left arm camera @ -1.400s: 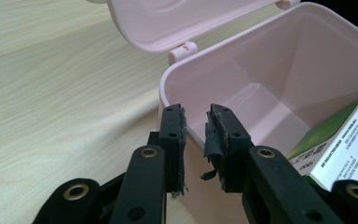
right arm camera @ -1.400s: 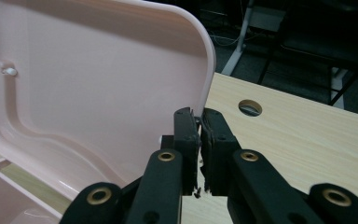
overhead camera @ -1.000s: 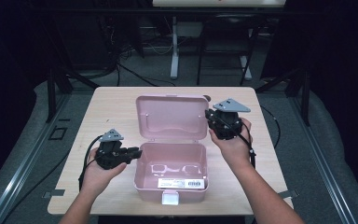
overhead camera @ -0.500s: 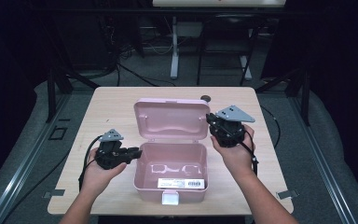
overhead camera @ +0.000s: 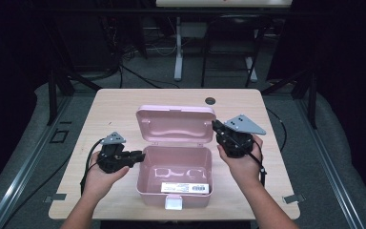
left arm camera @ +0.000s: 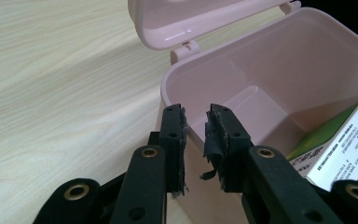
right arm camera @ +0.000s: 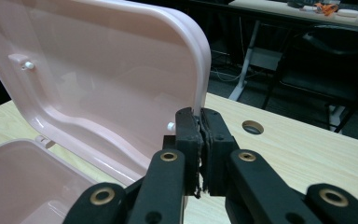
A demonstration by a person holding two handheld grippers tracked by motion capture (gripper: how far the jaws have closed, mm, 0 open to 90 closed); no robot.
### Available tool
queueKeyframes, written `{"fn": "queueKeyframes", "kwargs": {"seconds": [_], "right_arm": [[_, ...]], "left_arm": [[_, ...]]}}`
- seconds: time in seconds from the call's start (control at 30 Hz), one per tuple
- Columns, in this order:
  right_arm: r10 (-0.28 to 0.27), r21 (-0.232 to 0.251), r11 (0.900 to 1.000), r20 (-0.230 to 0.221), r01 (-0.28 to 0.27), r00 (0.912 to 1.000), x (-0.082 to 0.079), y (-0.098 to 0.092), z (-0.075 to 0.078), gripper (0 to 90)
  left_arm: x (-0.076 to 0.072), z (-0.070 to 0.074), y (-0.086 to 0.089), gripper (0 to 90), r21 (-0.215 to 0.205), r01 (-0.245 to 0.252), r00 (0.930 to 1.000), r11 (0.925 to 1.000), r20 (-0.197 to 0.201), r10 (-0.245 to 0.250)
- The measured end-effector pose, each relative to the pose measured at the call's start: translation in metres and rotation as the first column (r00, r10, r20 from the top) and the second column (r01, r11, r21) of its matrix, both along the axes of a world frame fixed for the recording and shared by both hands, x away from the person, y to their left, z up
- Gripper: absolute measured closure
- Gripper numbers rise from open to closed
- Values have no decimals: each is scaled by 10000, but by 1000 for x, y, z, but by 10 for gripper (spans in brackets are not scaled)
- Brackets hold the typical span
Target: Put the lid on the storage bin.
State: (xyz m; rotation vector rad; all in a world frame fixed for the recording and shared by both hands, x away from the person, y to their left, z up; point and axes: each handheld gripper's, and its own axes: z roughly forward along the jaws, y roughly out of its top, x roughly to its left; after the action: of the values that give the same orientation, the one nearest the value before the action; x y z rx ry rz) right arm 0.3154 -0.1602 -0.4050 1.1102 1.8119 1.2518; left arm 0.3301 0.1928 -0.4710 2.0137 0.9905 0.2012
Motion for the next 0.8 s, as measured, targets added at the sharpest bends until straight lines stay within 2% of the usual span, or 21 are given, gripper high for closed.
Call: {"fn": "queueKeyframes", "kwargs": {"seconds": [0.27,0.4,0.47,0.63,0.8], "right_arm": [[34,-193,9998,340,-27,9994,-12,1,-3,867],[69,-178,9998,332,-63,9994,-15,1,-4,867],[72,-162,9998,316,-67,9995,-16,1,-4,867],[75,-92,9999,262,-73,9996,-16,0,-3,867],[99,44,9999,121,-100,9999,-16,0,-3,868]], "left_arm": [[0,0,0,759,27,-46,10000,10000,-13,46],[0,1,-2,736,190,-10,10000,9998,77,9],[-1,2,-2,734,113,-41,9999,9999,131,40],[-2,8,1,735,94,-68,9993,9999,356,65],[-5,17,4,727,86,-49,9969,10000,792,42]]}}
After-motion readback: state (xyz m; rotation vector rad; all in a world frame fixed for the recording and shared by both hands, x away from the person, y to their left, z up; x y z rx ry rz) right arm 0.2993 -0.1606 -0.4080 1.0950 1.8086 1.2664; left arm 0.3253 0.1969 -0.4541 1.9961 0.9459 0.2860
